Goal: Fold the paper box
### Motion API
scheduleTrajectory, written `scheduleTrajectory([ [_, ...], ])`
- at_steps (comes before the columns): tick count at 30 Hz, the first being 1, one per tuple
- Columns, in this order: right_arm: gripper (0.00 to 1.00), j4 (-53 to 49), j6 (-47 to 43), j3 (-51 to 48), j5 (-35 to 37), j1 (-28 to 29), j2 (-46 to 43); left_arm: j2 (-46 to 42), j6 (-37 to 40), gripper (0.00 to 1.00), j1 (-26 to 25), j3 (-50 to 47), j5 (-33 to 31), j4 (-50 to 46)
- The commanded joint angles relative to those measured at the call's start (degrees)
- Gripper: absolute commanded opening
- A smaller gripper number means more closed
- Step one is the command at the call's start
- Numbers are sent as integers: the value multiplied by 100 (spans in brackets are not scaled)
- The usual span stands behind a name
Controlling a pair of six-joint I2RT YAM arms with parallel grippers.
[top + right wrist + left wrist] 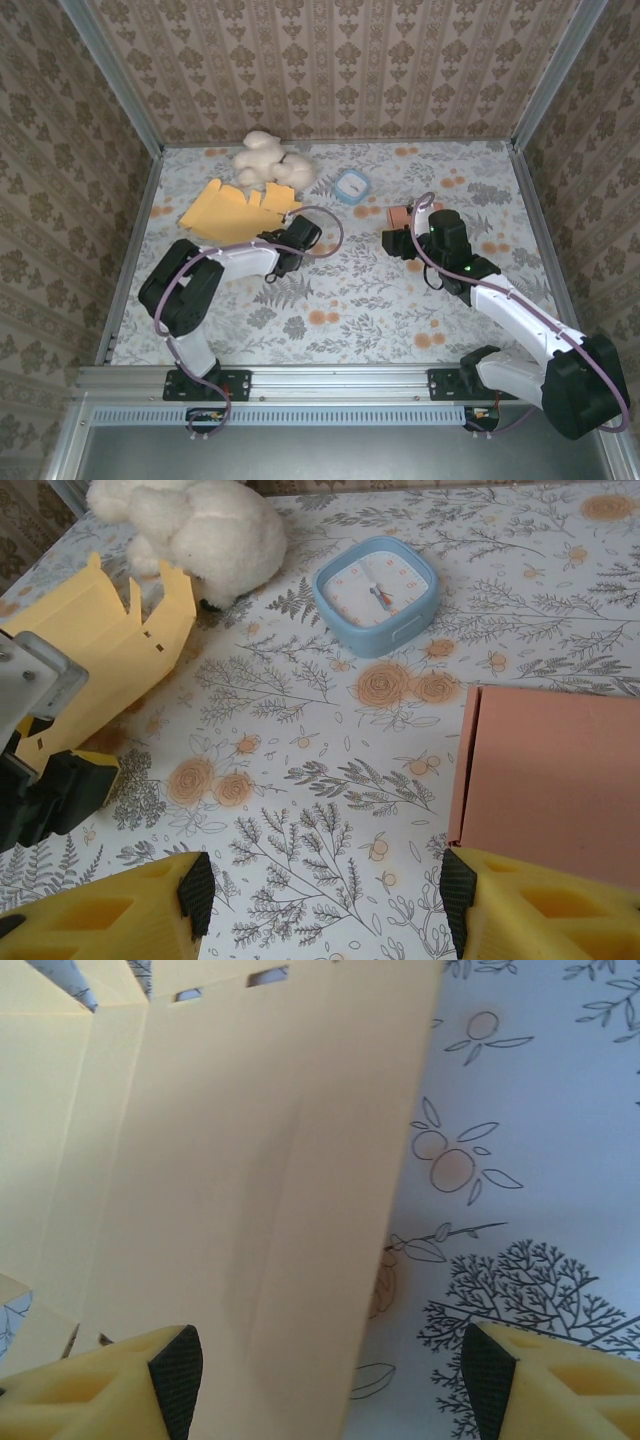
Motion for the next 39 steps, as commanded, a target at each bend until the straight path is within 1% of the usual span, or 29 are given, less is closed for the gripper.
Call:
scheduleTrajectory([
  [1, 65, -93, 45, -37, 68, 30, -51, 215, 185, 72, -45, 395, -187, -140],
  [6, 65, -138, 42, -39, 77, 30, -130, 807, 362, 68, 69, 1008, -472, -481],
  [8, 65, -126, 47, -41, 77, 30, -173, 930, 374, 62, 158, 1104, -471, -491],
  [12, 65, -147, 61, -32, 70, 27, -214, 964, 306, 41, 278, 1177, -579, -493],
  [13, 65, -144, 59, -33, 70, 36, -225, 958, 308, 34, 291, 1180, -608, -485],
  [16, 65, -155, 69, -40, 69, 28, -269, 919, 323, 6, 297, 1203, -610, -519],
  [18, 65, -169, 65, -41, 86, 25, -301, 755, 143, 1, 258, 1159, -559, -593],
  [19, 65, -172, 69, -41, 94, 25, -321, 586, -74, 0, 231, 1097, -531, -643],
  [21, 65, -172, 69, -41, 103, 26, -349, 133, -726, 0, 197, 960, -393, -825],
  [22, 65, -181, 69, -41, 112, 26, -358, -201, -1107, 0, 175, 796, -195, -786],
  [25, 65, -191, 78, -41, 112, 26, -409, -1335, -2426, 0, 170, 185, 658, -447],
  [26, 65, -199, 83, -41, 120, 25, -438, -1646, -2917, 0, 140, 27, 841, -361],
  [27, 65, -208, 93, -41, 126, 29, -469, -1949, -3710, 0, 75, -37, 821, -548],
  [28, 65, -210, 103, -49, 129, 25, -507, -2168, -4449, 0, -21, 52, 772, -959],
  [29, 65, -224, 104, -50, 144, 21, -553, -2300, -4908, 0, -142, 202, 732, -1313],
  [31, 65, -244, 117, -66, 181, 21, -642, -2422, -6157, 0, -524, 797, 430, -2542],
  [32, 65, -250, 122, -74, 190, 21, -677, -2414, -6628, 0, -728, 1084, 276, -2980],
  [34, 66, -257, 120, -85, 234, 21, -752, -2344, -7913, 5, -1130, 1660, 190, -4033],
  [35, 66, -264, 122, -93, 256, 22, -779, -2324, -8360, 7, -1242, 1810, 300, -4299],
  [36, 66, -270, 113, -102, 273, 24, -806, -2314, -8711, 9, -1335, 1908, 420, -4352],
  [39, 66, -288, 104, -119, 336, 24, -868, -2197, -9538, 7, -1476, 2110, 417, -4293],
])
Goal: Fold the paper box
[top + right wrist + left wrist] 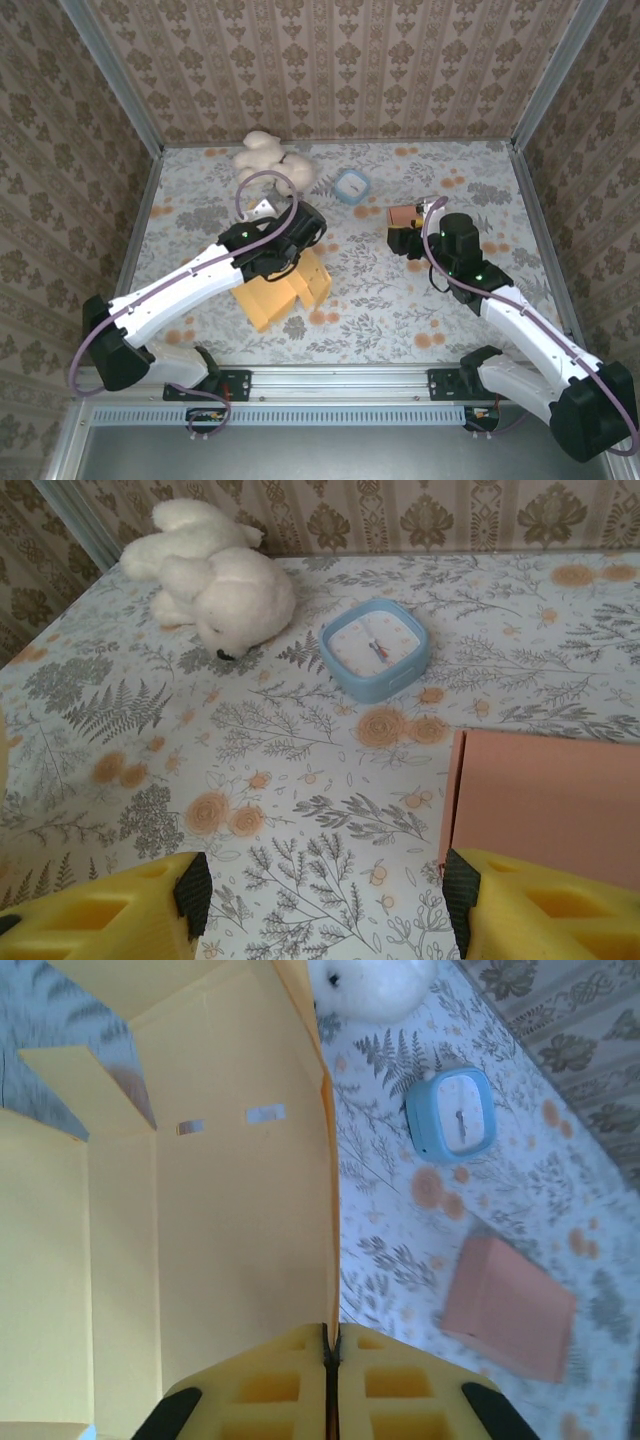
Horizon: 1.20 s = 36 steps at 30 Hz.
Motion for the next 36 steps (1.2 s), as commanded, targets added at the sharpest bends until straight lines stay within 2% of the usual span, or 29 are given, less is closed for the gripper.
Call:
scheduleTrajectory([
  [1, 66, -161, 82, -73, 198, 22, -140, 258, -1972, 6, 7, 222, -42, -835],
  [5, 66, -169, 90, -68, 204, 26, -179, 785, -2338, 6, 315, 260, 458, -162],
  [7, 66, -160, 90, -80, 205, 23, -189, 1186, -2305, 7, 512, 354, 731, 295],
  [12, 66, -120, 48, -90, 249, 21, -172, 2203, -2205, 10, 885, 836, 1013, 741],
  [14, 67, -108, 17, -98, 307, 27, -154, 2521, -2095, 19, 981, 925, 1224, 1053],
  [18, 67, 7, -141, -155, 468, 21, -77, 2786, -1649, 43, 1152, 920, 1424, 1598],
  [19, 67, 30, -187, -160, 478, 21, -28, 2757, -1475, 48, 1180, 906, 1376, 1652],
  [21, 67, 4, -240, -115, 419, 23, 97, 2649, -1008, 52, 1243, 892, 1260, 1689],
  [25, 64, -404, -357, 258, -104, 34, 573, 2084, 173, 53, 1414, 565, 1034, 1701],
  [27, 63, -511, -489, 441, -262, 30, 955, 1725, 1023, 53, 1491, 240, 877, 1952],
  [32, 59, -1167, -980, 1350, -809, 53, 2355, 810, 2839, 53, 1821, -620, 843, 2244],
  [36, 57, -2131, -1563, 2569, -1299, 131, 3562, 67, 3931, 53, 2075, -1413, 688, 2487],
])
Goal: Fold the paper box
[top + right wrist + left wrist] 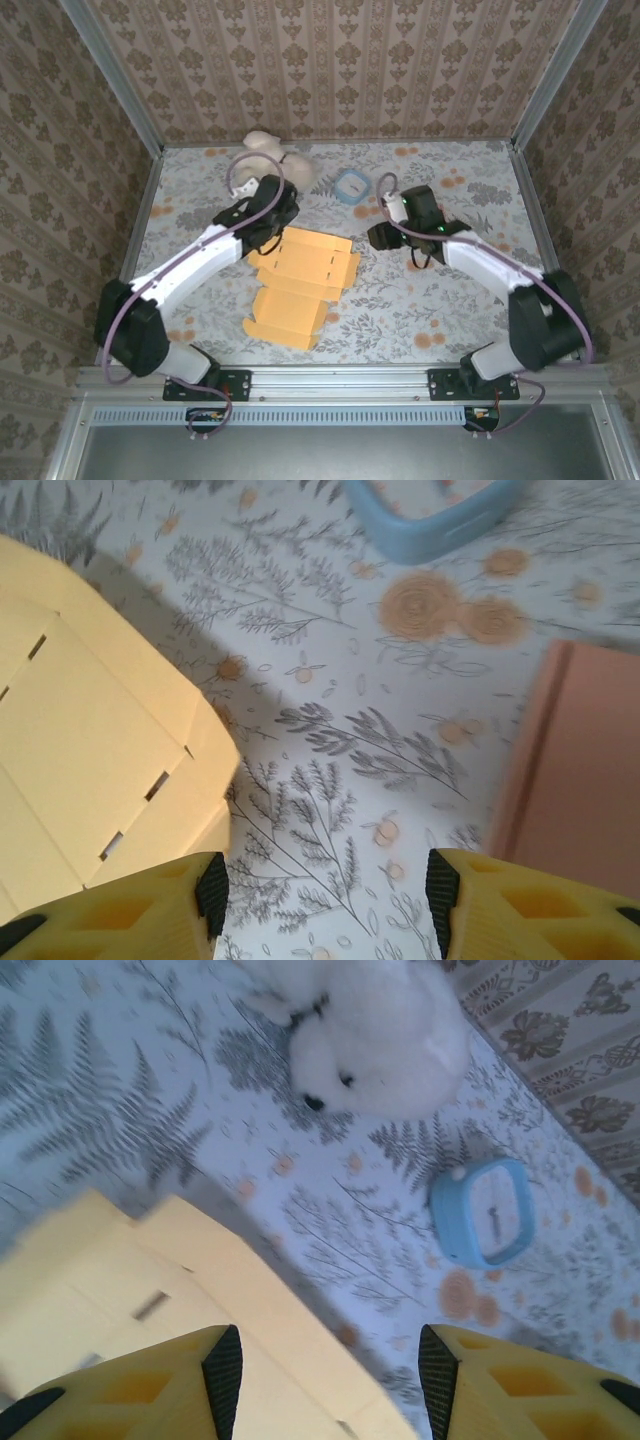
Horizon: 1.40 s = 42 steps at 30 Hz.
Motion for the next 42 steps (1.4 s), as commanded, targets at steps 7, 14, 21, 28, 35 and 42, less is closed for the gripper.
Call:
scheduleTrajectory([
  [7, 56, -2726, -1615, 2886, -1767, 143, 2239, -1698, 3882, 65, 517, -2784, 2090, 3028],
  [14, 55, -4387, -2310, 5083, -1967, 419, 3845, -2372, 4337, 68, 525, -3606, 1968, 3418],
  [21, 55, -5485, -2684, 6890, -1792, 631, 5106, -2989, 4376, 68, 536, -4200, 1776, 3755],
  [28, 55, -5810, -2825, 7611, -1565, 729, 5720, -3546, 4389, 70, 537, -4507, 1756, 3761],
  [35, 54, -5844, -2898, 7677, -1434, 807, 5831, -3727, 4387, 71, 544, -4579, 1725, 3763],
  [42, 44, -6017, -3061, 7684, -1374, 878, 5910, -3687, 4359, 71, 542, -4585, 1695, 3770],
])
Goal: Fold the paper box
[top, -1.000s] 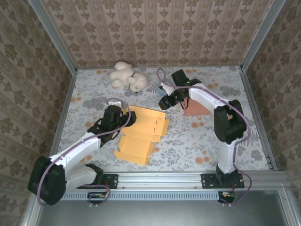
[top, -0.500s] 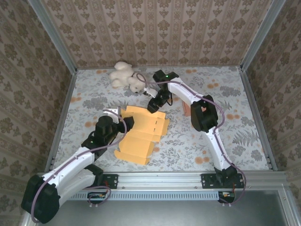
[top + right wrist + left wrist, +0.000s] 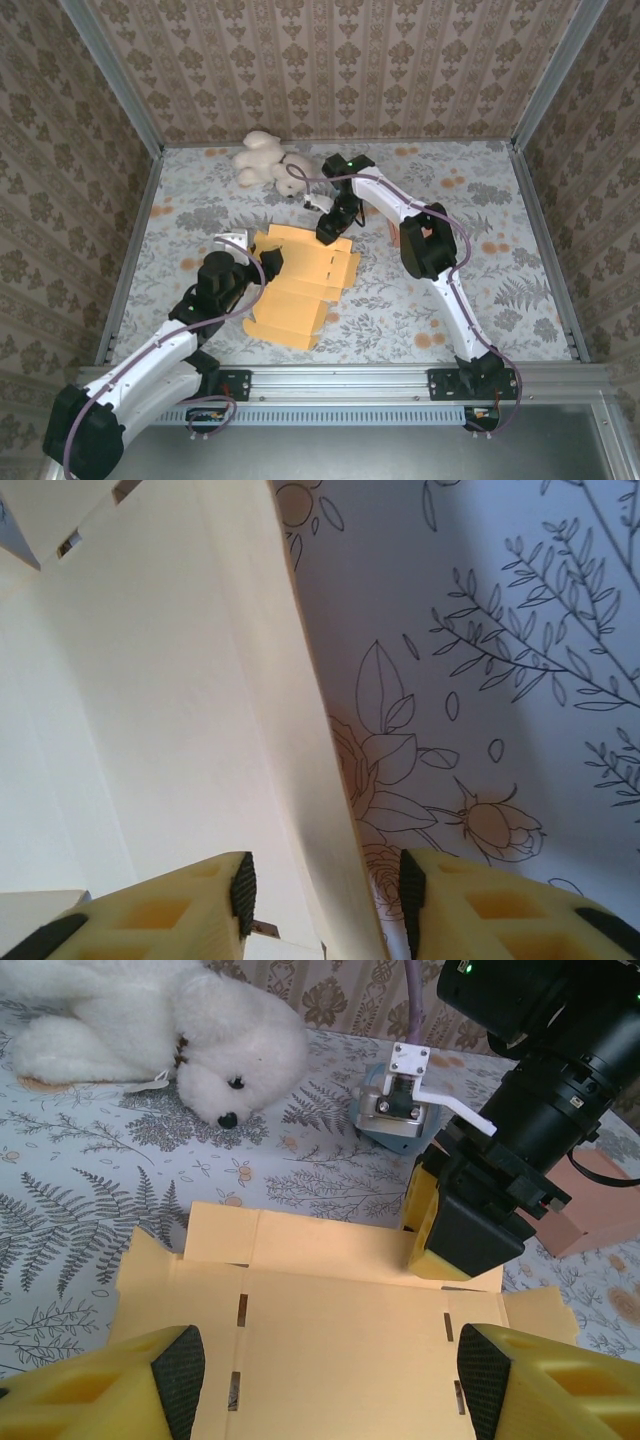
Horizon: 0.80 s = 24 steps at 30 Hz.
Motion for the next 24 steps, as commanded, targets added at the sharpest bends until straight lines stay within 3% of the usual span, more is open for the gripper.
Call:
scheduleTrajectory([
  [1, 42, -346, -225, 153, 67, 69, 176, -39, 65, 71, 50, -63, -59, 171],
  [8, 40, -538, -409, 154, 47, 139, 194, -39, 30, 71, 48, -65, -79, 172],
  [11, 34, -610, -512, 156, 61, 179, 178, -30, 24, 71, 54, -66, -97, 181],
  [16, 2, -622, -597, 114, 109, 194, 66, -17, 8, 71, 50, -75, -131, 189],
  [24, 0, -228, -692, -742, 343, 201, -919, -154, -130, 71, 50, -74, -98, 72],
])
